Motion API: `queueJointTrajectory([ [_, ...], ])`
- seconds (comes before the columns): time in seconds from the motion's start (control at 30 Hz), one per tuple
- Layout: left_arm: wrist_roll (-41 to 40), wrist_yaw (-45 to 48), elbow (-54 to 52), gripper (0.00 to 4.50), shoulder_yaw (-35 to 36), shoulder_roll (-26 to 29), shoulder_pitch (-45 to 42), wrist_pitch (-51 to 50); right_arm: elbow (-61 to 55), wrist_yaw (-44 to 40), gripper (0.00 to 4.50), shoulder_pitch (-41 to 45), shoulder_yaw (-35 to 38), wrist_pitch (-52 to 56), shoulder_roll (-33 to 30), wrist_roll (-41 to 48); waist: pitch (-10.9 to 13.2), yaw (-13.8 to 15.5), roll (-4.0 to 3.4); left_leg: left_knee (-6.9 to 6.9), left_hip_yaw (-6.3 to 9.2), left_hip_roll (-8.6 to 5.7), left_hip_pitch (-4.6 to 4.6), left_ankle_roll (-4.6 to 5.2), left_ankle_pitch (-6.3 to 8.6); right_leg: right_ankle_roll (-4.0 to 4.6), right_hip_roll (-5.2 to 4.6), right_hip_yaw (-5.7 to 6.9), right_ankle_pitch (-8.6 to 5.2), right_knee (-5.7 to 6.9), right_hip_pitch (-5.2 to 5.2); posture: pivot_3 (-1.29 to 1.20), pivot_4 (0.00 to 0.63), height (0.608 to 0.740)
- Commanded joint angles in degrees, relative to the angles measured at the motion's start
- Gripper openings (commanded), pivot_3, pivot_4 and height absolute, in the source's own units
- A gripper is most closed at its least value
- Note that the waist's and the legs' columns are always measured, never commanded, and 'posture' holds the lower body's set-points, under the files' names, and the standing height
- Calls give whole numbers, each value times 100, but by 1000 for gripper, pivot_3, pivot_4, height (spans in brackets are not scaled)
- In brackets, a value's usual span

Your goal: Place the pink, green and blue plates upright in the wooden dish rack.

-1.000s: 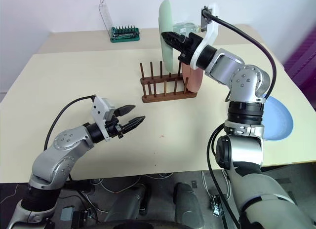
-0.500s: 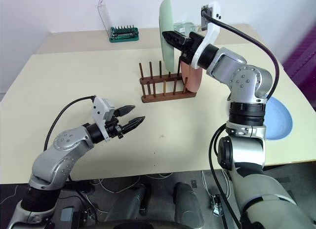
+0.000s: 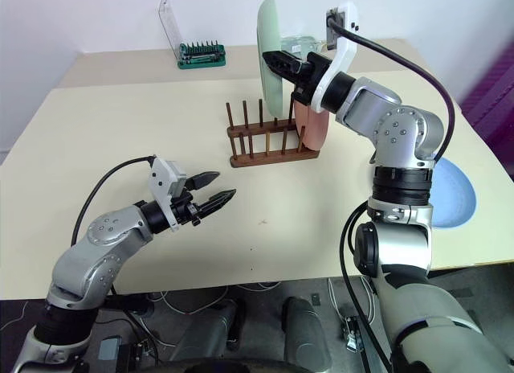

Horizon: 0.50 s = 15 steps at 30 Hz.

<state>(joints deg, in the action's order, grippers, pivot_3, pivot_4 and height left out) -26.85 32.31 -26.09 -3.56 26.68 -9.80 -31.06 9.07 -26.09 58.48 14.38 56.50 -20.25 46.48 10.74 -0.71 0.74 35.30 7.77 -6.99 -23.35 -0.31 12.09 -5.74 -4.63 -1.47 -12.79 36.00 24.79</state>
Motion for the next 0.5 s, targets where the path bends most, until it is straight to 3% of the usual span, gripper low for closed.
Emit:
queueJointTrajectory([
  [0.03, -43, 19, -226, 2976, 98, -9, -26, 61, -280, 62, 0, -65, 159, 155, 48, 238, 0, 1, 0, 0, 0, 0, 0, 0, 0, 0, 0, 0, 0, 0, 0, 0, 150, 740],
  [0.33, -17, 20, -220, 2976, 97, -1, -7, 86, 101, 207, 0, -344, 82, 118, 100, -2, 1, -3, -1, -1, 0, 0, -1, 0, 0, 0, 1, 0, 0, 0, 1, 0, 150, 740],
  [0.5, 0, 7, -216, 3032, 95, -4, -18, 84, 146, 107, 1924, -292, -2, -71, 52, -216, 1, -2, -2, -1, 0, 0, -1, 0, 0, 0, 0, 0, 0, -1, 1, 0, 150, 740],
])
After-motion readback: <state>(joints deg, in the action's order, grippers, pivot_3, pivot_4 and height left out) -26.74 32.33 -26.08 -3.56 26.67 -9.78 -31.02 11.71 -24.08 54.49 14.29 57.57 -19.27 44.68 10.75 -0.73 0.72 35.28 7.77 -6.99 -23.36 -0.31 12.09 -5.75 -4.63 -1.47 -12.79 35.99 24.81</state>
